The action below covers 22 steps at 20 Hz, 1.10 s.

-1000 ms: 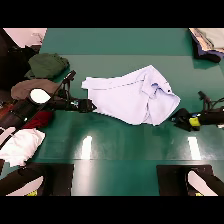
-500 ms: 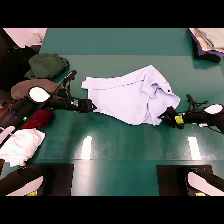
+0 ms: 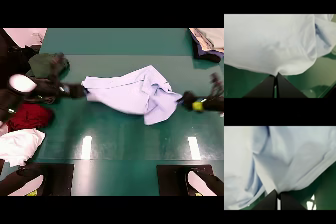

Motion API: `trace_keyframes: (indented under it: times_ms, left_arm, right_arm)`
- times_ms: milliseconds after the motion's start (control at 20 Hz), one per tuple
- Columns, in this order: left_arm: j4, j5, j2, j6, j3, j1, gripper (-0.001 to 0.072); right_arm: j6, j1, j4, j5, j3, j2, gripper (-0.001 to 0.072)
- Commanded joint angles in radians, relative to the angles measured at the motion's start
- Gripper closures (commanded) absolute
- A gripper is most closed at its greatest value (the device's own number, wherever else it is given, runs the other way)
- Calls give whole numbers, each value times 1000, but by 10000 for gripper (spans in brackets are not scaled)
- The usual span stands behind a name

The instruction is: Fold the shirts.

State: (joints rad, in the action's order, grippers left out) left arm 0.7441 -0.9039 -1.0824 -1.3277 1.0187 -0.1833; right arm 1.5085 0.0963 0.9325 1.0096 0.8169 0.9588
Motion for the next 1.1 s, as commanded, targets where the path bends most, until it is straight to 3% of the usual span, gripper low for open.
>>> trace_keyframes:
  times_ms: [0,300,500,700,850,1050]
  left_arm:
    - [28,-40,69,0,258,129,687]
    - [156,-80,149,1,858,198,686]
    - [202,-82,188,0,1129,198,687]
    - [199,-78,282,-5,1135,198,687]
    - [199,-139,299,-55,1132,198,687]
    - [348,-180,281,-143,916,198,687]
  right_arm:
    - [-11,86,14,8,251,-129,695]
    - [-79,236,14,6,834,-177,696]
    - [-82,347,14,58,1077,-177,695]
    - [-82,435,14,142,1215,-177,696]
    - [-80,485,14,223,1269,-177,696]
    - [-24,517,10,367,1210,-126,697]
